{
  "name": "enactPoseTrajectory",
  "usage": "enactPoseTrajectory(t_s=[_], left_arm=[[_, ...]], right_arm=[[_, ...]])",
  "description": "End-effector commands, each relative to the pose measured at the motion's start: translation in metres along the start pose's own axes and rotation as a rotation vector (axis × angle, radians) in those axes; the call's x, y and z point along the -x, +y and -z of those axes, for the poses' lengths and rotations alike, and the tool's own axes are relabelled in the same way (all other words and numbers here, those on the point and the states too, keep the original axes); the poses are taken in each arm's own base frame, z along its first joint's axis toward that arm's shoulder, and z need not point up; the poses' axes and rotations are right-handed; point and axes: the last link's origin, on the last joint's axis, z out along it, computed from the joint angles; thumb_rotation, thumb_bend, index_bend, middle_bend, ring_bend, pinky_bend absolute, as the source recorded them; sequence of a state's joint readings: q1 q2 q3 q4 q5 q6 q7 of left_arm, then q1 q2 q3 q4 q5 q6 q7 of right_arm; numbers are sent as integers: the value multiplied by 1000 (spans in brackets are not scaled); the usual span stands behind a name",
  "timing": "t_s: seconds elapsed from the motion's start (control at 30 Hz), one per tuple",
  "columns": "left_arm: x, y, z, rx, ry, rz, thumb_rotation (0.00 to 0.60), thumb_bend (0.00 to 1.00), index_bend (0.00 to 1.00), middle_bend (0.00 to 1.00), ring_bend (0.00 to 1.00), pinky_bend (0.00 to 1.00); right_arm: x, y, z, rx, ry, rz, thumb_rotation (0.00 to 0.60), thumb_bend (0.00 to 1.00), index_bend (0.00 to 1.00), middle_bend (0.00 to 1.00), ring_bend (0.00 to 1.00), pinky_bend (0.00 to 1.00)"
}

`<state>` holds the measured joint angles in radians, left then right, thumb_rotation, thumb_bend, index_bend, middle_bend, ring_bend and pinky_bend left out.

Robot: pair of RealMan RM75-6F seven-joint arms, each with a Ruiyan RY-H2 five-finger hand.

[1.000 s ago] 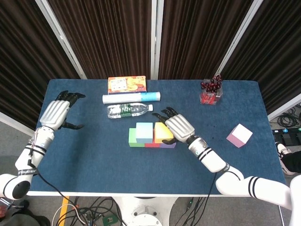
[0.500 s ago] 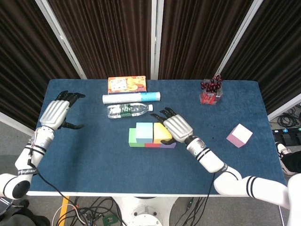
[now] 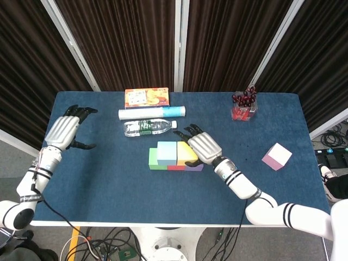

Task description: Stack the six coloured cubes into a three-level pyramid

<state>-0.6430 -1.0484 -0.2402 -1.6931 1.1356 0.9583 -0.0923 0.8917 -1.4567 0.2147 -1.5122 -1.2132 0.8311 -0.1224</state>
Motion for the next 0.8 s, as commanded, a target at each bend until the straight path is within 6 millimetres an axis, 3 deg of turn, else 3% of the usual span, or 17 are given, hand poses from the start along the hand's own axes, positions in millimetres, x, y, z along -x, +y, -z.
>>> enactPoseTrajectory(t_s=[0.03,0.3,0.53,0.8], left_arm=[[0,0,0,0,0,1,600,91,165,143,100,39],[-1,-1,0,0,4,0,600,90,165,143,100,39],[0,-1,0,0,3,-1,600,90,166,143,100,39],[-1,-1,1,-2,8,2,600,91,165,143,100,39]], right_arm=[[0,0,0,0,1,0,600,129,69,357,66,0],[1,-1,-2,1,-2,-4,600,126,32,328,63,0],[0,0,-1,3,-4,-9,600,116,0,234,22,0],[2,-1,-1,7,-9,-16,600,114,0,233,22,0]])
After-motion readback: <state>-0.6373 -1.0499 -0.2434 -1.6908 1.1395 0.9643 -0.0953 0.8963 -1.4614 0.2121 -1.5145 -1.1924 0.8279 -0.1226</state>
